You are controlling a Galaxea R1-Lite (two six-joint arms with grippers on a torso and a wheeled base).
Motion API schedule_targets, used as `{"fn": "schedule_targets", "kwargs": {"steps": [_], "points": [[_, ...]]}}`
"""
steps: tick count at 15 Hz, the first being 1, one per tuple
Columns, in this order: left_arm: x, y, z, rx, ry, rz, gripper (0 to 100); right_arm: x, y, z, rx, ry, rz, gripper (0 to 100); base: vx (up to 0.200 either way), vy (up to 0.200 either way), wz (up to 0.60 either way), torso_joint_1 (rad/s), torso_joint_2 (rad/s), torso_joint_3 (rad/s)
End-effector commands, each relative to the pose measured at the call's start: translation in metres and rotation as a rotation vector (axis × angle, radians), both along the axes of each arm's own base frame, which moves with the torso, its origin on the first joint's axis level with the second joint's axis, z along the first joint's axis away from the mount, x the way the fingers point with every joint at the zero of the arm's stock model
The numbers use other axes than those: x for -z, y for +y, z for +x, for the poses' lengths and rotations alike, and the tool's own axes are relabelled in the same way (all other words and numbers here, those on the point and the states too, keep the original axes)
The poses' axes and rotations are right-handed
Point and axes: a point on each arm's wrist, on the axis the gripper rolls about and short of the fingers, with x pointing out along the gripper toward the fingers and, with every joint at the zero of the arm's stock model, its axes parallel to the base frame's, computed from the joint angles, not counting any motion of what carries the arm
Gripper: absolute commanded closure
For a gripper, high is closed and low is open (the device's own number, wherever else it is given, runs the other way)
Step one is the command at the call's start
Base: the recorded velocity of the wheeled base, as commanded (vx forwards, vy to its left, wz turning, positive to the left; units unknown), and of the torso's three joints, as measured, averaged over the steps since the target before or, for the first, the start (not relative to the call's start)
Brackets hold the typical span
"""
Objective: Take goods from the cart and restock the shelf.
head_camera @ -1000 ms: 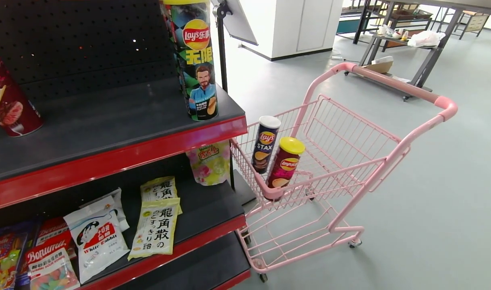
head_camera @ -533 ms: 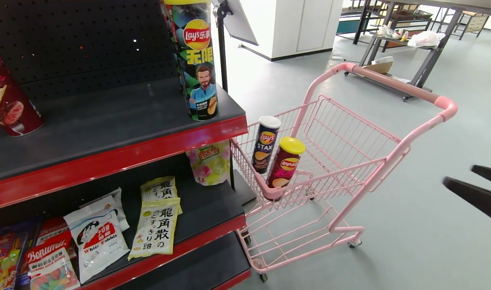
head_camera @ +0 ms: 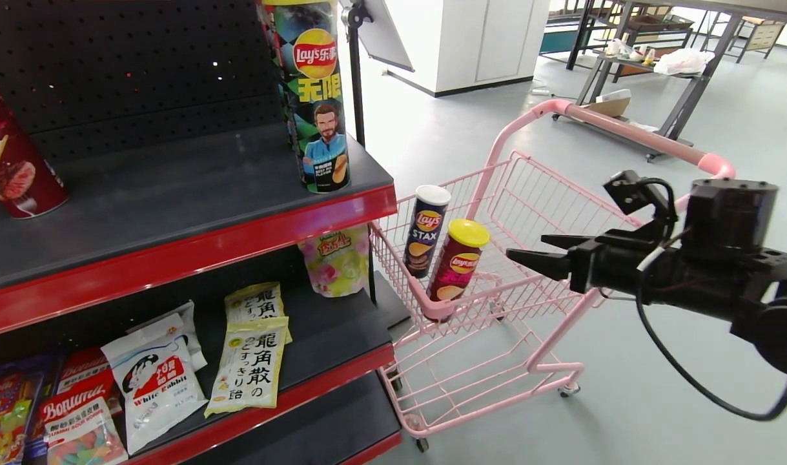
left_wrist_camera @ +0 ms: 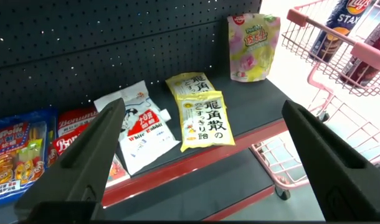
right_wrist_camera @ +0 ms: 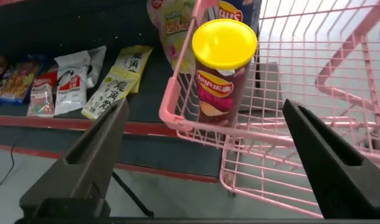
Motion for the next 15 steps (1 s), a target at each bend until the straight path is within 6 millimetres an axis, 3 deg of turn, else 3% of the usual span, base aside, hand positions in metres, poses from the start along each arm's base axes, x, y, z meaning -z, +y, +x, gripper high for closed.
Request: {"fn": "schedule_targets", "kwargs": {"steps": [1,6,10,15], "points": [[0.0,0.0,0.0,0.0,0.0,0.0,0,0.031,0.02,0.036,-0.037,0.062,-0.018,0,0.0,0.0,0.0,0.0,0.0,0.0],[0.0,0.0,0.0,0.0,0.0,0.0,0,0.046,0.036,0.059,-0.063,0.077,-0.021,0,0.0,0.0,0.0,0.0,0.0,0.0],[0.0,0.0,0.0,0.0,0.0,0.0,0,0.056,0.043,0.06,-0.079,0.102,-0.026,0,0.0,0.0,0.0,0.0,0.0,0.0],[0.0,0.0,0.0,-0.001,0.0,0.0,0,0.075,0.06,0.09,-0.091,0.1,-0.027,0,0.0,0.0,0.0,0.0,0.0,0.0]]}}
